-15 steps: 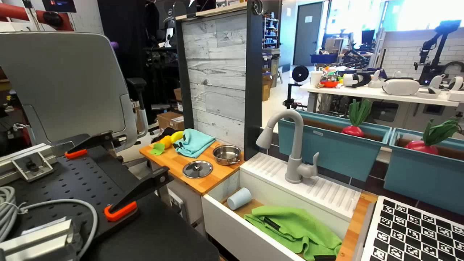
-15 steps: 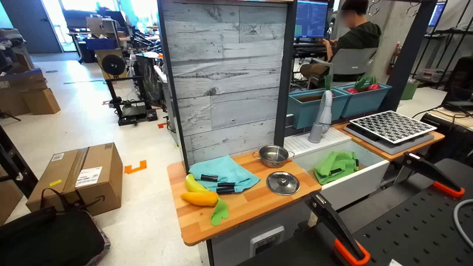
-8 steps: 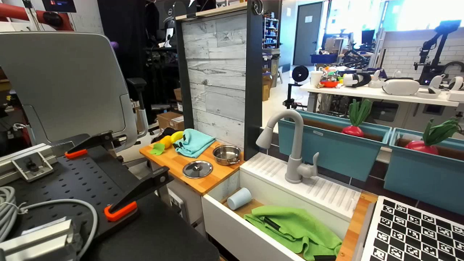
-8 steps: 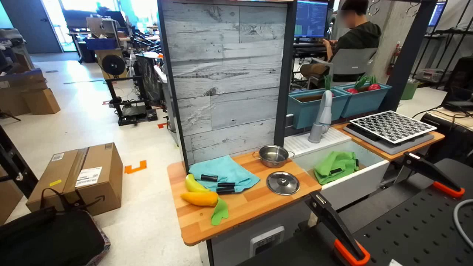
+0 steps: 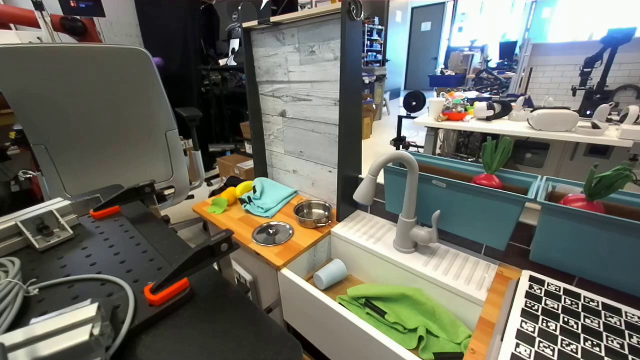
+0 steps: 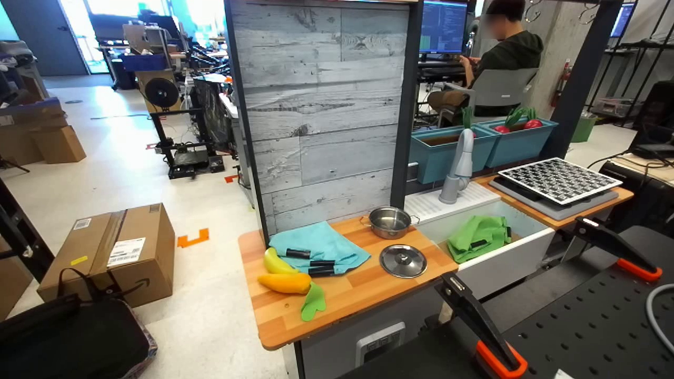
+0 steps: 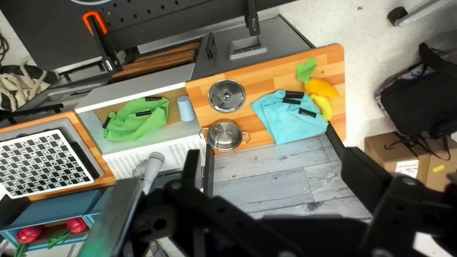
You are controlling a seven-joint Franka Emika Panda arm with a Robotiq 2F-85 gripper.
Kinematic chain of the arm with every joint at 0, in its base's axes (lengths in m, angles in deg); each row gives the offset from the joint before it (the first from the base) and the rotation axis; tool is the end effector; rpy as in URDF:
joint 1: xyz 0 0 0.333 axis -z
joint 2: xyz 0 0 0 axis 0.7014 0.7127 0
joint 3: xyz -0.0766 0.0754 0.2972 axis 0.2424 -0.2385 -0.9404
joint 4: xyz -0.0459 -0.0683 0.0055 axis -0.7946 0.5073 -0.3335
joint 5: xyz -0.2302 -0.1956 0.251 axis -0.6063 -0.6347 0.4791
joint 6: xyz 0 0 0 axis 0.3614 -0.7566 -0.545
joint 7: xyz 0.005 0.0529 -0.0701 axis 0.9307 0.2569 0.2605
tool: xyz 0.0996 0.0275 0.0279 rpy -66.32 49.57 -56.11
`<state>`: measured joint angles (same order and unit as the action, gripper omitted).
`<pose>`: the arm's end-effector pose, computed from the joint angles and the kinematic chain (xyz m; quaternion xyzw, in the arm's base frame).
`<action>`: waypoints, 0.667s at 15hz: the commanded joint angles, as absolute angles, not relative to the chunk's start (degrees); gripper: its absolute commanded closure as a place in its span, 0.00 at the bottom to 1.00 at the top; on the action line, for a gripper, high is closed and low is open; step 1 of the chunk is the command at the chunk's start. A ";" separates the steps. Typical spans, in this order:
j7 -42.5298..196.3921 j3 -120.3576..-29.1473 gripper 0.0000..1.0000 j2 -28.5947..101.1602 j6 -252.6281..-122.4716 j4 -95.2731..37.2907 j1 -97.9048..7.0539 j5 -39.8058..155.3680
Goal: Move the blue cloth forward
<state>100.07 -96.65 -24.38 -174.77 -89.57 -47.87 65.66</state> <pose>0.3183 0.1302 0.4742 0.9867 -0.1061 0.1207 0.0254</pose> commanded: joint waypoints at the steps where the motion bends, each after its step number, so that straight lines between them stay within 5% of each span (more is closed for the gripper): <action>1: 98.56 -93.10 0.00 -20.38 -186.44 -91.86 -47.31 68.04; 10: 94.84 -87.36 0.00 6.94 -211.06 -88.97 -47.64 70.83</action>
